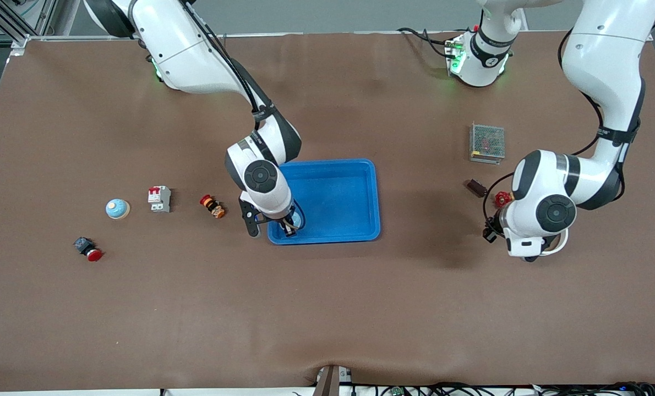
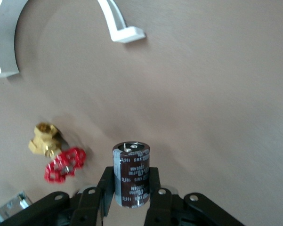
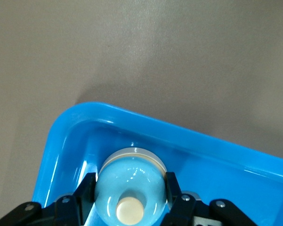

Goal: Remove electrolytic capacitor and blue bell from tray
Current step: 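Carry the bell with the right gripper while the left gripper carries the capacitor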

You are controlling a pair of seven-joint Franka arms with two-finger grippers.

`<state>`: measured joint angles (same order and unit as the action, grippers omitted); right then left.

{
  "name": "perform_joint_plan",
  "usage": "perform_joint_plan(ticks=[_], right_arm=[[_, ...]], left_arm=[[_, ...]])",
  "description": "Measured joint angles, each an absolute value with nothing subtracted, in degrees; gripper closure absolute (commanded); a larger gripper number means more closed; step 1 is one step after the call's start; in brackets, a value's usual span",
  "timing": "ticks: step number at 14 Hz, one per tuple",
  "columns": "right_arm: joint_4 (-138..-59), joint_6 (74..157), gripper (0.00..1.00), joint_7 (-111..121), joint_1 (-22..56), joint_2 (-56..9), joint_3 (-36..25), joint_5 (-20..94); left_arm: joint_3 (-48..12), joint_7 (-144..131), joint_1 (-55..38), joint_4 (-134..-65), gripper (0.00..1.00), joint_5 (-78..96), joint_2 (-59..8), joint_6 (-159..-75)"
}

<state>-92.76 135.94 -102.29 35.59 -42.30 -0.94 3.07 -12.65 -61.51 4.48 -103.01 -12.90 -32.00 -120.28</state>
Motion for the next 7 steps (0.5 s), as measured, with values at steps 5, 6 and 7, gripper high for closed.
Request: perform_joint_plan(ticks=[5, 6, 7], right_arm=[[-89.27, 131.96, 1.0, -104.68, 36.72, -42.29, -0.77, 3.09], [-87.35, 128.84, 1.0, -104.84, 36.97, -42.25, -0.76, 3.1], [-85.29, 125.49, 1.0, -104.85, 37.04, -42.21, -0.76, 3.12]], left_arm=[[-12.68, -60.89, 5.55, -103.16, 1.0, -17.16, -35.35, -123.15], [-12.66, -60.89, 5.55, -103.15, 1.0, -18.41, -35.76, -123.23], [-12.62, -60.9, 5.56, -103.12, 1.0, -19.56, -36.14, -123.32]])
